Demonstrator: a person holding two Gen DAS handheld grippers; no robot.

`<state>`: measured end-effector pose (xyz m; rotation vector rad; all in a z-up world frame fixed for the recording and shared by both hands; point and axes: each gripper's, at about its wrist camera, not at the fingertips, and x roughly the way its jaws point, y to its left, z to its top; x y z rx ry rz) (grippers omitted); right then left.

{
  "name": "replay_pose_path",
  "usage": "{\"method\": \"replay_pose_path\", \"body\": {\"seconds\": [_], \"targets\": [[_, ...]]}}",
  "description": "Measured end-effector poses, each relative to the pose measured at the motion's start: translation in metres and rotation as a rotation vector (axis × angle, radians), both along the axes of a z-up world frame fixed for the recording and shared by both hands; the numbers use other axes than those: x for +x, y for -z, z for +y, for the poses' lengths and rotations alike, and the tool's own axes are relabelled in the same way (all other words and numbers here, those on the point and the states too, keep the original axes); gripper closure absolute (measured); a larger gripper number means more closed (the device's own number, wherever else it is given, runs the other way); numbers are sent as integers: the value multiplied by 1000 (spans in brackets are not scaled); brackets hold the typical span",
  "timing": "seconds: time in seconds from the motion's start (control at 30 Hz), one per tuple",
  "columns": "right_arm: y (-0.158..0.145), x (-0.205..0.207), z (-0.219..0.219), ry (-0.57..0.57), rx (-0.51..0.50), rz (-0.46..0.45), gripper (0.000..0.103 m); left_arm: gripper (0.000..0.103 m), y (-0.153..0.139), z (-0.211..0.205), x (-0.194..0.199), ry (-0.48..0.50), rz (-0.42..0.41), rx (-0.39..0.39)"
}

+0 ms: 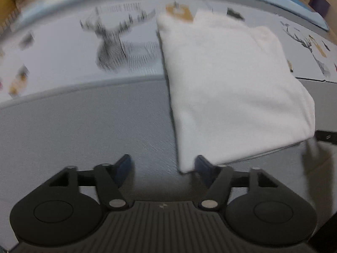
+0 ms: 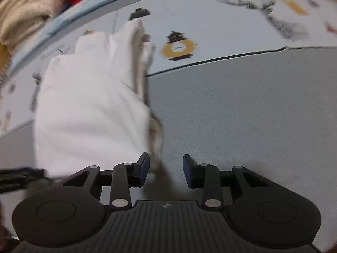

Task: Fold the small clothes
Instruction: 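Release the shirt and raise both grippers away from it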

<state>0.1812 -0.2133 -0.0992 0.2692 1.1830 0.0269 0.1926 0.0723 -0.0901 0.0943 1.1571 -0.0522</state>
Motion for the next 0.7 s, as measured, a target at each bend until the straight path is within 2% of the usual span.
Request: {"method": "replay_pose_path", "body": {"seconds": [0.1, 0.17, 0.2, 0.23, 0.33, 0.37, 0.53, 0.63, 0.7], "targets": [[-19, -15, -5, 53, -124, -79, 68, 15, -31, -4, -23, 48, -171, 83], [-40, -28, -12, 107, -136, -182, 67, 8, -53, -1, -40, 68, -270, 106], [-54, -36, -15, 116, -139, -247, 67, 0, -65, 0, -47, 68, -300, 108], [-69, -44, -16, 117, -145, -313, 64, 0, -78, 3, -57, 58, -341, 107], [-113, -74, -17, 110, -155, -500, 43, 0, -112, 5, -89, 34, -446, 96], [-125, -86, -16, 105, -151, -545, 35, 0, -119, 4, -98, 21, -463, 87], [-157, -139, -11, 65, -88, -639, 30, 0, -140, -7, -165, -27, -508, -19], [-159, -170, 0, 42, -92, -668, 26, 0, -129, -20, -198, -44, -519, -57], [-148, -186, 11, 3, -122, -674, 19, 0, -111, -31, -212, 14, -480, -93]]}}
